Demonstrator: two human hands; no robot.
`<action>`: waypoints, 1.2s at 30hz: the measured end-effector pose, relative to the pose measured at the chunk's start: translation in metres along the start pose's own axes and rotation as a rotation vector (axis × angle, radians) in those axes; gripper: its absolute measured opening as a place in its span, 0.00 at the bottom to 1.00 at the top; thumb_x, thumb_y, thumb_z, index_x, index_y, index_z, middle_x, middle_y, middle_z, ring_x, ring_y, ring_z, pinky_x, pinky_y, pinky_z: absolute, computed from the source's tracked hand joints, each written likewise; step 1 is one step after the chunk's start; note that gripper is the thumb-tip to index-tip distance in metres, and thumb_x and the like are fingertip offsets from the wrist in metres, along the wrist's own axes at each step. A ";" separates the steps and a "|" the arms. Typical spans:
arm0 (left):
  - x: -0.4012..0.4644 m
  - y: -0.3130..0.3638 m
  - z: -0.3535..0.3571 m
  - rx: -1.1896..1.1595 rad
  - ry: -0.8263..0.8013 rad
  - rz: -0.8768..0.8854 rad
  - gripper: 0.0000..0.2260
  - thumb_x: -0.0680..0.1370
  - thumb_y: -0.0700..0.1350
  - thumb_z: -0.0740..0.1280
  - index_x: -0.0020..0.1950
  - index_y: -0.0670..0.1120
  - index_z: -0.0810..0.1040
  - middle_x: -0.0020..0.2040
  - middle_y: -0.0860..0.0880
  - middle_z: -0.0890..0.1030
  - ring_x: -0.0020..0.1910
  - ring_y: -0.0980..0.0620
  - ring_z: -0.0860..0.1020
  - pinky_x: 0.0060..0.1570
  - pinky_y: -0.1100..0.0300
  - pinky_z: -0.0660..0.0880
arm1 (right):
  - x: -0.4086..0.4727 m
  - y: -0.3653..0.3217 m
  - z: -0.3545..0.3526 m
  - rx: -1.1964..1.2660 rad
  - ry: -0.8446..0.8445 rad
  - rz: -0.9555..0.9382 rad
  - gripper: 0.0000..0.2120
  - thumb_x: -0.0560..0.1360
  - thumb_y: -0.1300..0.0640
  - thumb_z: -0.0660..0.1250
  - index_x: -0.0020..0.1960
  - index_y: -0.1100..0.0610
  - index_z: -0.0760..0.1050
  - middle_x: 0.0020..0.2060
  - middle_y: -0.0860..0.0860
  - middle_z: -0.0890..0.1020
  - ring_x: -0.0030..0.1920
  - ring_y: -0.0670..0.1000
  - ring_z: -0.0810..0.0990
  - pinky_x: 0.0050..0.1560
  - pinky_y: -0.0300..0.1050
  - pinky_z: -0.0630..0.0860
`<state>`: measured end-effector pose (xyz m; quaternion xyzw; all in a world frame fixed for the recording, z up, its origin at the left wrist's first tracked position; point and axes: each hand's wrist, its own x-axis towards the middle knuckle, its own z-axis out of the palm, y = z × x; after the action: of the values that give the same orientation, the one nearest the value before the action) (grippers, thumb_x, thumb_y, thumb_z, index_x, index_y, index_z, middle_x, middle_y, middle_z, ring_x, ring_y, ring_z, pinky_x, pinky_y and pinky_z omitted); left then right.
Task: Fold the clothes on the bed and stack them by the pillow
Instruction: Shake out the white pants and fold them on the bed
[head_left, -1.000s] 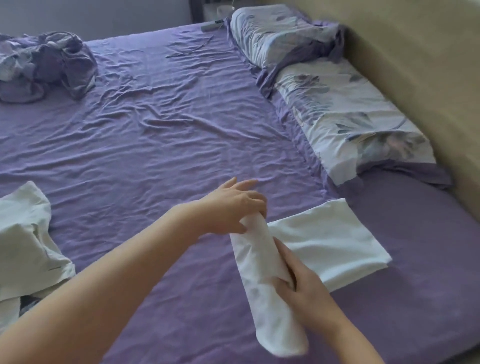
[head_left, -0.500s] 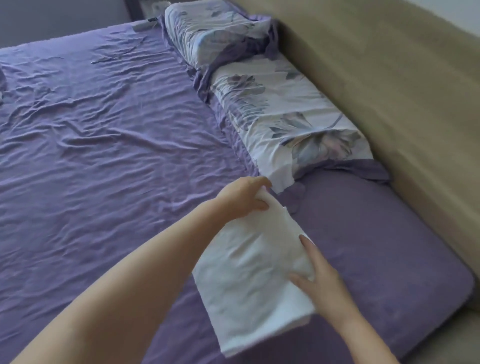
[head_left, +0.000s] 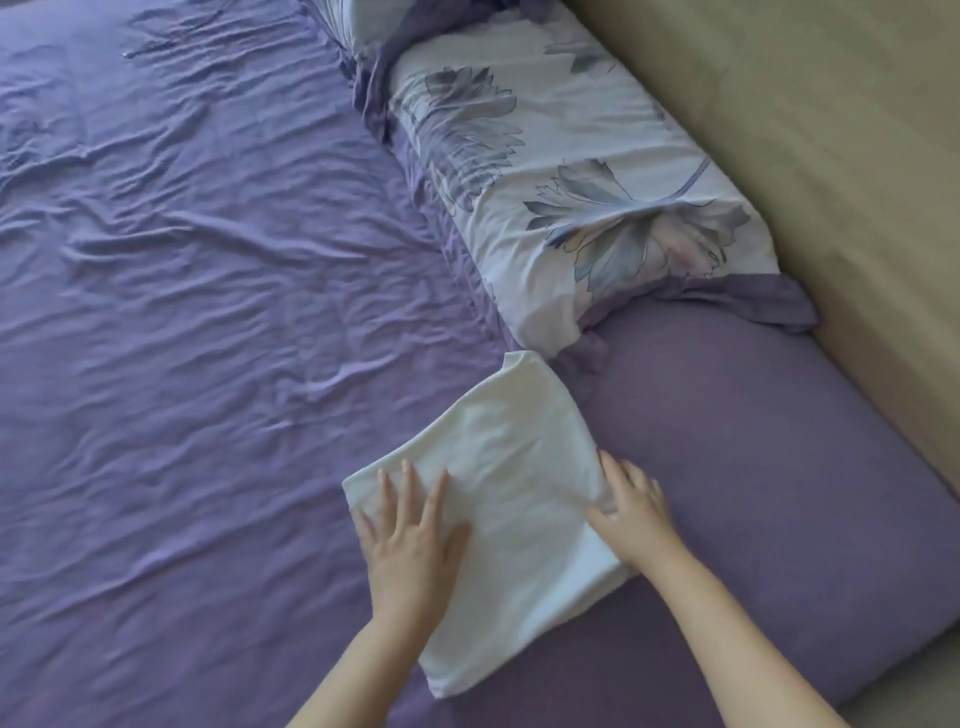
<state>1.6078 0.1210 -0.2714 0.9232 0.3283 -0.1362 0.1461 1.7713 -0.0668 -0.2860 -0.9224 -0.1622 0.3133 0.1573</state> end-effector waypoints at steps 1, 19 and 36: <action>-0.008 -0.006 0.005 -0.013 0.009 -0.019 0.30 0.78 0.61 0.57 0.76 0.60 0.48 0.78 0.48 0.43 0.75 0.45 0.34 0.71 0.40 0.39 | 0.000 -0.001 0.002 -0.004 -0.005 -0.007 0.35 0.74 0.52 0.64 0.76 0.52 0.51 0.73 0.55 0.60 0.70 0.58 0.59 0.69 0.47 0.55; -0.032 -0.034 -0.008 -1.345 0.168 -0.622 0.24 0.72 0.41 0.71 0.63 0.60 0.70 0.62 0.54 0.77 0.54 0.55 0.79 0.57 0.52 0.76 | -0.012 -0.035 -0.039 0.592 -0.103 0.067 0.11 0.69 0.58 0.73 0.50 0.50 0.77 0.45 0.48 0.84 0.38 0.42 0.83 0.33 0.35 0.75; 0.099 -0.147 -0.133 -1.473 0.233 -0.400 0.32 0.74 0.26 0.59 0.74 0.48 0.59 0.61 0.44 0.75 0.50 0.49 0.76 0.43 0.62 0.78 | 0.076 -0.209 -0.041 0.516 0.114 -0.261 0.16 0.75 0.59 0.66 0.63 0.57 0.72 0.54 0.52 0.79 0.52 0.52 0.77 0.52 0.45 0.71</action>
<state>1.6076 0.3334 -0.2101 0.5192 0.5082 0.1916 0.6599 1.8127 0.1432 -0.2135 -0.8394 -0.1854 0.2692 0.4342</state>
